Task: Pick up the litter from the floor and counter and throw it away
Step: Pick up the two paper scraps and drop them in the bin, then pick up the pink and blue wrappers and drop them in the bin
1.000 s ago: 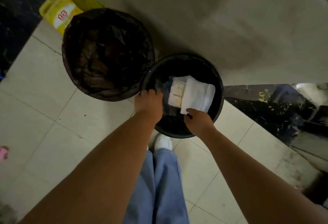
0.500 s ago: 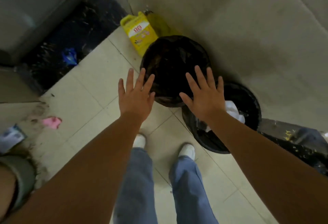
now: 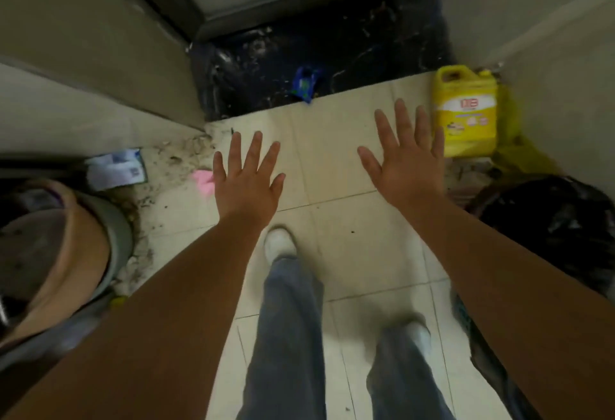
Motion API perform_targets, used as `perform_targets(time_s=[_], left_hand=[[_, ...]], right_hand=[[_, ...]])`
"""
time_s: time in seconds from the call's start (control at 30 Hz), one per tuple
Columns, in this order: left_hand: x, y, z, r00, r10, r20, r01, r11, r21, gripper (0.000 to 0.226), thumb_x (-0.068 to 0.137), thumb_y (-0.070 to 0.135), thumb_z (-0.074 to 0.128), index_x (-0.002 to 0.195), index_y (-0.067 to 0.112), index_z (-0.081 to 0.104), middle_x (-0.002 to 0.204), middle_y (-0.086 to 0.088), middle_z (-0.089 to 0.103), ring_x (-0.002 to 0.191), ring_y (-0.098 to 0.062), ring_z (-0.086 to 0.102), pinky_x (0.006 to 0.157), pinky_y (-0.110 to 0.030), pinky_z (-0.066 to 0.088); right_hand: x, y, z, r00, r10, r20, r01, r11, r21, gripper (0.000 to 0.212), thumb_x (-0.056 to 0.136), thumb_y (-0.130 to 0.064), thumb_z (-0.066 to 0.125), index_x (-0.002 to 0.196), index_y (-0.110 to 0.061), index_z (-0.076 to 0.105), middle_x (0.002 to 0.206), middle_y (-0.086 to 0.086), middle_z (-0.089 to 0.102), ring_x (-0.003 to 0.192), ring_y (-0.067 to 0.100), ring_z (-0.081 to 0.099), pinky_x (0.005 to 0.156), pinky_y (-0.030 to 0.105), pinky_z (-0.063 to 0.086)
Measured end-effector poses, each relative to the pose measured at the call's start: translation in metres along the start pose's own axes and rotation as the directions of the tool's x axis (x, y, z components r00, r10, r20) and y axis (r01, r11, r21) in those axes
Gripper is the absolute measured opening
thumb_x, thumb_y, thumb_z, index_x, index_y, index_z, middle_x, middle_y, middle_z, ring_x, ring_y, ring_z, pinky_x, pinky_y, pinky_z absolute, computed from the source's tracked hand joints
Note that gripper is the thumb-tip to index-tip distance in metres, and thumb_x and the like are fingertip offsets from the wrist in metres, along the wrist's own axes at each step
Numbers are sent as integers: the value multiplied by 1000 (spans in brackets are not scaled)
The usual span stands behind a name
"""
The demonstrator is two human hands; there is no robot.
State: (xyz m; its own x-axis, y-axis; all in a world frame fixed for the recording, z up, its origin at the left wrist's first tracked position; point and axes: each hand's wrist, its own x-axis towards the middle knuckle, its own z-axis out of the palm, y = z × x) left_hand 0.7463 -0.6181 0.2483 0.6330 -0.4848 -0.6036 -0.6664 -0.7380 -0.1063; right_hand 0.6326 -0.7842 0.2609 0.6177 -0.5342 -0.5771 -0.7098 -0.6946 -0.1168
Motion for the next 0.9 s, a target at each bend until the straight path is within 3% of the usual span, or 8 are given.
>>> perform_targets(time_s=[0.2, 0.33, 0.4, 0.6, 0.7, 0.77, 0.83, 0.9], left_hand=[[57, -74, 62, 950, -270, 159, 287, 953, -95, 61, 99, 46, 29, 151, 26, 6, 162, -3, 4, 149, -29, 0, 120, -47, 13], [101, -96, 120, 857, -432, 281, 500, 828, -254, 61, 95, 35, 49, 146, 15, 23, 151, -13, 31, 137, -32, 33, 107, -43, 38], [122, -106, 151, 826, -463, 322, 554, 774, -306, 54, 95, 30, 52, 141, 11, 31, 142, -15, 42, 128, -32, 43, 99, -41, 43], [168, -122, 244, 834, -447, 324, 541, 777, -321, 51, 96, 19, 51, 142, 11, 32, 140, -15, 43, 125, -31, 45, 97, -40, 44], [182, -122, 275, 868, -424, 258, 493, 793, -357, 63, 93, 11, 56, 147, 20, 25, 152, -12, 28, 133, -29, 35, 100, -41, 43], [189, -124, 287, 853, -463, 240, 521, 757, -393, 69, 91, 9, 58, 148, 26, 22, 157, -9, 18, 138, -31, 29, 104, -45, 41], [197, -129, 293, 820, -517, 246, 569, 684, -457, 59, 94, 10, 53, 146, 21, 28, 152, -14, 28, 133, -34, 36, 107, -47, 39], [203, -134, 297, 831, -524, 188, 546, 698, -464, 42, 98, 14, 45, 139, 11, 41, 142, -18, 45, 124, -35, 48, 106, -46, 37]], right_hand=[[85, -65, 46, 990, -77, 117, 89, 991, -102, 62, 98, -48, 20, 150, -24, -4, 160, 5, -12, 147, 28, -13, 121, 47, -2], [141, -95, 107, 965, -135, 226, 175, 970, -167, 60, 99, -45, 19, 150, -23, -4, 161, 5, -11, 148, 28, -11, 121, 47, 1], [164, -110, 139, 951, -178, 251, 226, 958, -175, 60, 99, -44, 19, 150, -22, -3, 161, 5, -10, 148, 28, -10, 121, 46, 2], [203, -139, 234, 905, -313, 290, 383, 895, -228, 59, 100, -41, 23, 150, -17, 3, 161, 8, -4, 148, 29, -5, 121, 46, 6], [212, -145, 274, 879, -363, 309, 437, 873, -215, 59, 99, -39, 24, 150, -16, 6, 161, 9, -2, 148, 30, -4, 121, 46, 7], [222, -146, 293, 874, -387, 294, 452, 869, -200, 59, 99, -37, 28, 150, -14, 9, 161, 10, 1, 148, 31, -1, 121, 47, 8], [233, -144, 303, 876, -412, 249, 464, 862, -205, 58, 98, -37, 32, 148, -10, 20, 159, 15, 14, 147, 35, 10, 118, 51, 17], [243, -142, 303, 873, -458, 168, 486, 849, -206, 57, 92, -36, 34, 136, -2, 43, 145, 25, 42, 134, 45, 37, 104, 61, 36]])
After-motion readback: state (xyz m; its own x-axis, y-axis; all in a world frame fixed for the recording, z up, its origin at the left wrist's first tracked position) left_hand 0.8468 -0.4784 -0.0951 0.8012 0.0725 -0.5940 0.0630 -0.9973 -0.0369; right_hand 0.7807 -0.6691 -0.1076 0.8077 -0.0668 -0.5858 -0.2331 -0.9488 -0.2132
